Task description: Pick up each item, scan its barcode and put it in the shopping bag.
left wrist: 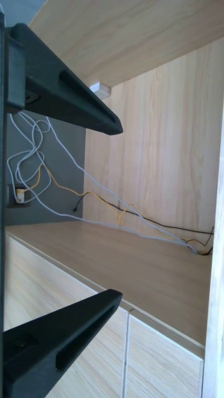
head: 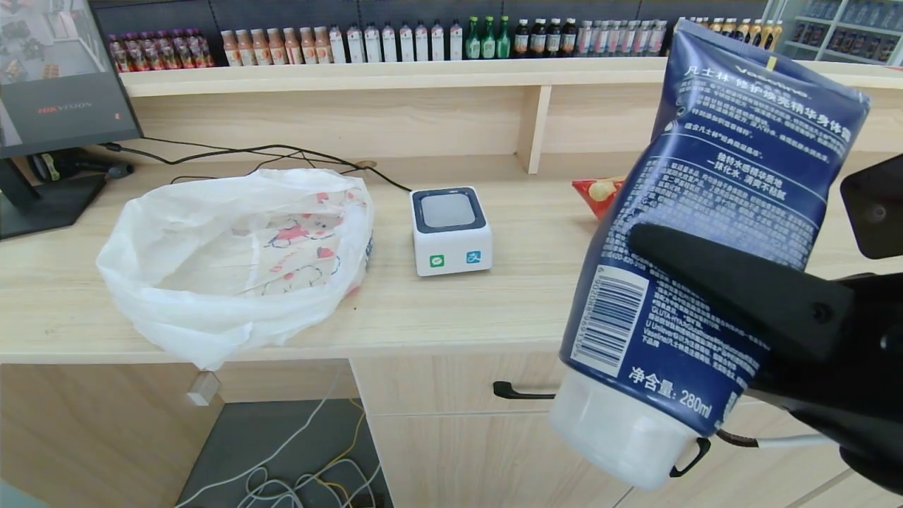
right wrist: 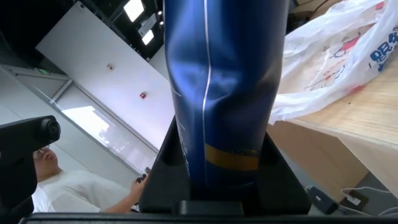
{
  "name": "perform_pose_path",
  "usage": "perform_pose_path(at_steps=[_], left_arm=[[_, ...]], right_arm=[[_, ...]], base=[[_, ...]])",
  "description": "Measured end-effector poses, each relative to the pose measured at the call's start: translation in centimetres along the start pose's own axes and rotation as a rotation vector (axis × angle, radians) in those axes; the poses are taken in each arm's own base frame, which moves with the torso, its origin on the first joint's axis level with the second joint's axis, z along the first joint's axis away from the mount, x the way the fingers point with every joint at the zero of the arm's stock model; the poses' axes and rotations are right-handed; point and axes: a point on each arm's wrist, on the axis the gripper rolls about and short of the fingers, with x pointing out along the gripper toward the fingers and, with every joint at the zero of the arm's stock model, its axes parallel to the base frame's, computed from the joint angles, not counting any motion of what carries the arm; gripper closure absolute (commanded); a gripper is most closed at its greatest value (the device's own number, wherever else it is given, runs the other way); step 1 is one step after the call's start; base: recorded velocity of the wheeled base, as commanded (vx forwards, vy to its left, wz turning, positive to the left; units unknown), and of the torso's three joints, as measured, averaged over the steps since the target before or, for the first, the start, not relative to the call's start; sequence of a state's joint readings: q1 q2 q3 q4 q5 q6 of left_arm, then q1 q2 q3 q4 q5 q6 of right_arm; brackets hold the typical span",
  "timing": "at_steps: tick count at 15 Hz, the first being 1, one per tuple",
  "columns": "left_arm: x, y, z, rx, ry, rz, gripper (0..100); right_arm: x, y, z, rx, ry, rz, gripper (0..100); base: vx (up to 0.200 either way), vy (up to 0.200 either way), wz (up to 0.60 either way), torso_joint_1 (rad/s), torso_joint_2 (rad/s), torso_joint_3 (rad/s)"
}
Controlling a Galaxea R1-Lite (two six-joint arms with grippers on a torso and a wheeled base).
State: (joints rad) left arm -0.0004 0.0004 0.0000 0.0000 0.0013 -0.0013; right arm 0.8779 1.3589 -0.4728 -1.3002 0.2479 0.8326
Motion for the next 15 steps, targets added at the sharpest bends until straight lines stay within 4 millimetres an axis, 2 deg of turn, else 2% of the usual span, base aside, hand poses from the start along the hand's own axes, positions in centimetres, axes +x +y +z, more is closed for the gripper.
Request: perform_pose_path(at_steps=[9, 15], left_arm=[[0.00, 0.00, 0.00, 0.000, 0.000, 0.000, 0], [0.00, 0.00, 0.00, 0.000, 0.000, 0.000, 0]], right_arm=[[0.19, -0.07, -0.02, -0.038, 0.002, 0.001, 100], [0.32, -0.28, -0.08, -0.177, 0.002, -0.014, 100]], base=[[0.000, 0.000, 0.00, 0.000, 0.00, 0.000], [0.000, 0.000, 0.00, 0.000, 0.00, 0.000]])
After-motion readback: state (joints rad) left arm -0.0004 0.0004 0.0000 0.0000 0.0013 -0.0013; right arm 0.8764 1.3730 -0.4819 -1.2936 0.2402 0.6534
